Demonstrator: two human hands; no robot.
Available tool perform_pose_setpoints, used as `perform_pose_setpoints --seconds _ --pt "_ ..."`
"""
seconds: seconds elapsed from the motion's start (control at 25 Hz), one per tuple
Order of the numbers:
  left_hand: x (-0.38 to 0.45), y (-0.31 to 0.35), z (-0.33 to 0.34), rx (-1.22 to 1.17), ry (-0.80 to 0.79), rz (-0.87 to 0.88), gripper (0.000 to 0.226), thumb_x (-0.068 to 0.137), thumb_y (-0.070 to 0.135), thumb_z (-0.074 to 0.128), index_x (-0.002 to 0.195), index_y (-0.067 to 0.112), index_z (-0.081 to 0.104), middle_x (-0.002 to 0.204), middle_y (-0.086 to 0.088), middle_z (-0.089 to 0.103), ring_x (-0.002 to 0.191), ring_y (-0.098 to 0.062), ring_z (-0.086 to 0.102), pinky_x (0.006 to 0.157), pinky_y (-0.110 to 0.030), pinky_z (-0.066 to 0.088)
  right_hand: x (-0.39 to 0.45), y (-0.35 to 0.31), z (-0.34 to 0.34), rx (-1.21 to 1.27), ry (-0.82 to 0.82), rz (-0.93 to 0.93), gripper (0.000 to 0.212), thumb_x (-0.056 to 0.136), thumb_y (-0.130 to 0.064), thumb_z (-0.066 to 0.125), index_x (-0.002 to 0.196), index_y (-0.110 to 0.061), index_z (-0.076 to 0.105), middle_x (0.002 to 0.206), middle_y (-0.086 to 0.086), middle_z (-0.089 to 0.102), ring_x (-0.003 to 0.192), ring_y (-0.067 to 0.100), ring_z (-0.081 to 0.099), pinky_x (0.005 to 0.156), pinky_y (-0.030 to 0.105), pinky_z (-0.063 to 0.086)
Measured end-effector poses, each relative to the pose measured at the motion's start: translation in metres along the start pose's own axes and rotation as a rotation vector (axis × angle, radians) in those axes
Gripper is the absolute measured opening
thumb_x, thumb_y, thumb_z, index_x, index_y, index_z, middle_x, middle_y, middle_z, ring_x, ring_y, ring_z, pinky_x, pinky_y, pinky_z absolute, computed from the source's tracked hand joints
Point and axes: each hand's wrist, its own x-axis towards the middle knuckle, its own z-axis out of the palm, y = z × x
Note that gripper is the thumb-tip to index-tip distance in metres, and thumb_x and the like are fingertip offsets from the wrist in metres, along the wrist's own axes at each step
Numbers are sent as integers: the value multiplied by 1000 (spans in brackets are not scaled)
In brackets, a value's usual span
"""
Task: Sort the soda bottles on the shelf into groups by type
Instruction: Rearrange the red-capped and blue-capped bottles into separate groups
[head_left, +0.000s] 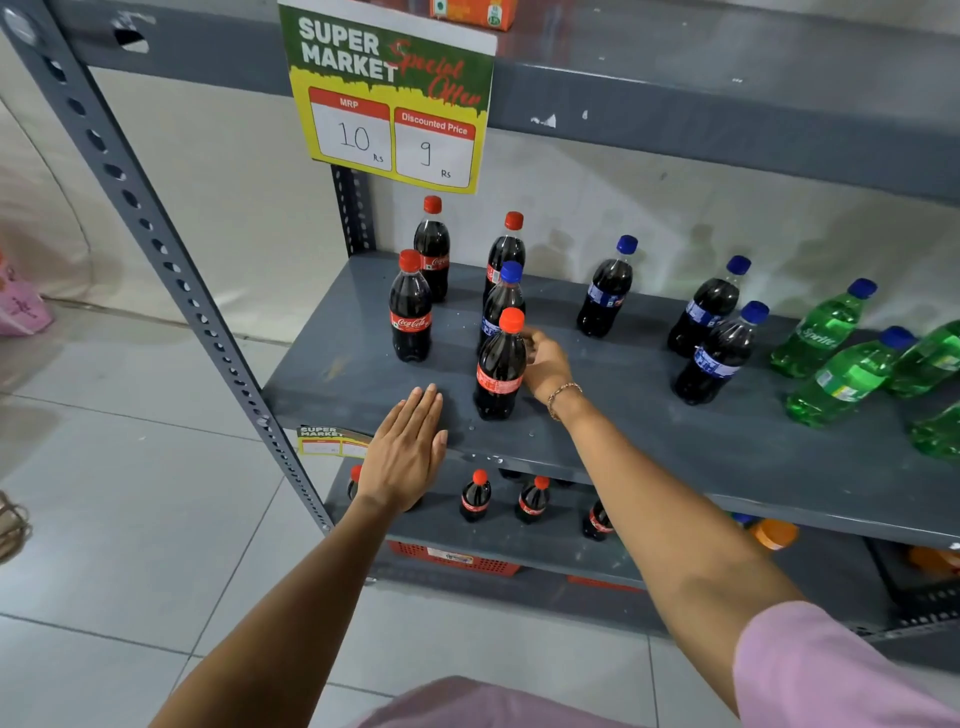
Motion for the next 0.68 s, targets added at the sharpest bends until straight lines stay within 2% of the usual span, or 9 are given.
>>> perform_pose_setpoints --seconds 0.08,0.16,0.24,0.56,0.68 --pt "0 1 1 -2 -1 -12 68 97 39 3 138 -2 38 146 -17 39 138 -30 33 115 -42 23 -5 1 -7 17 20 9 45 76 6 63 119 1 50 89 -5 59 78 6 55 72 9 47" --pt "0 3 3 -10 6 -23 69 96 39 0 139 -1 35 148 -17 37 140 -29 29 117 -41 20 -12 5 -19 0 47 1 46 75 1 68 118 -5 51 103 4 62 92 14 58 86 23 47" --pt "0 5 4 -13 14 -27 70 96 40 -1 139 -2 35 148 -18 36 140 -30 28 117 -40 19 -19 12 -36 -21 124 -10 48 75 -3 70 119 -7 52 112 10 64 99 15 58 91 26 45" --pt "0 4 0 -10 11 -15 66 98 39 6 136 -1 41 144 -18 43 136 -30 36 114 -41 26 -31 29 -86 -44 352 24 50 75 -6 71 122 -7 51 117 11 64 96 9 56 86 16 42" --pt "-1 4 0 -3 3 -17 65 98 39 7 136 -1 42 143 -17 44 136 -30 38 114 -40 26 -32 36 -91 -22 369 33 51 75 -6 72 122 -8 53 117 11 64 97 11 58 89 21 45"
